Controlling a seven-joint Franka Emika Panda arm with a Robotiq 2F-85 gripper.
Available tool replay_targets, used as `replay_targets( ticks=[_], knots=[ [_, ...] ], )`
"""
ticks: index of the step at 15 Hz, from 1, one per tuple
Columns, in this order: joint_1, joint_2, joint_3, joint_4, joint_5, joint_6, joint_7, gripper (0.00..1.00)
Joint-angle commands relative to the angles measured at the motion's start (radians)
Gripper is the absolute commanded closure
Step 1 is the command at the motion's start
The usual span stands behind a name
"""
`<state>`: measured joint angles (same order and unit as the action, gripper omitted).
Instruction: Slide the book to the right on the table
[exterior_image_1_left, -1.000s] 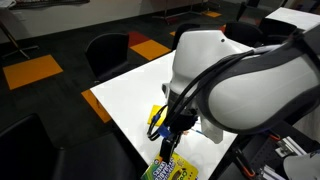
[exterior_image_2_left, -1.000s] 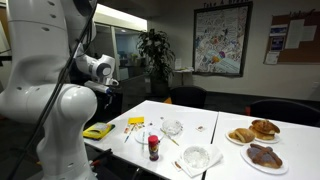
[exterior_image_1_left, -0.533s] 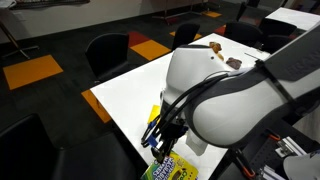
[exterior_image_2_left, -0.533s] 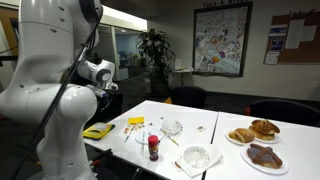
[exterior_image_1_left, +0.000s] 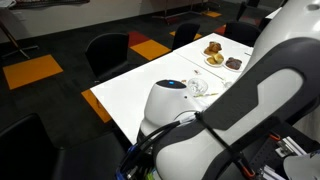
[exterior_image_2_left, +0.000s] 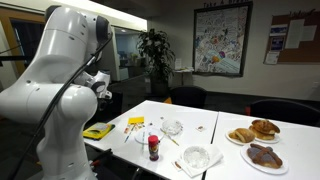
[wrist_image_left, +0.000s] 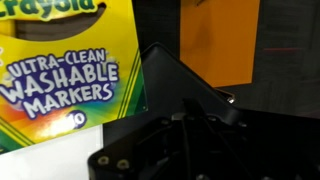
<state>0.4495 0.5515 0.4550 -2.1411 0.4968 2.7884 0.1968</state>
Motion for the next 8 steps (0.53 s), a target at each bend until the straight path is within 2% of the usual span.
replay_targets(
  ticks=[1,4,8],
  knots=[
    [0.012,0.118,0.024,0.09,0.004,0.054,0.045,1.0],
    [0.03,0.151,0.015,0.118,-0.011,0.062,0.088,1.0],
    [0.101,0.128,-0.078,0.133,-0.097,-0.072,0.225,1.0]
  ],
)
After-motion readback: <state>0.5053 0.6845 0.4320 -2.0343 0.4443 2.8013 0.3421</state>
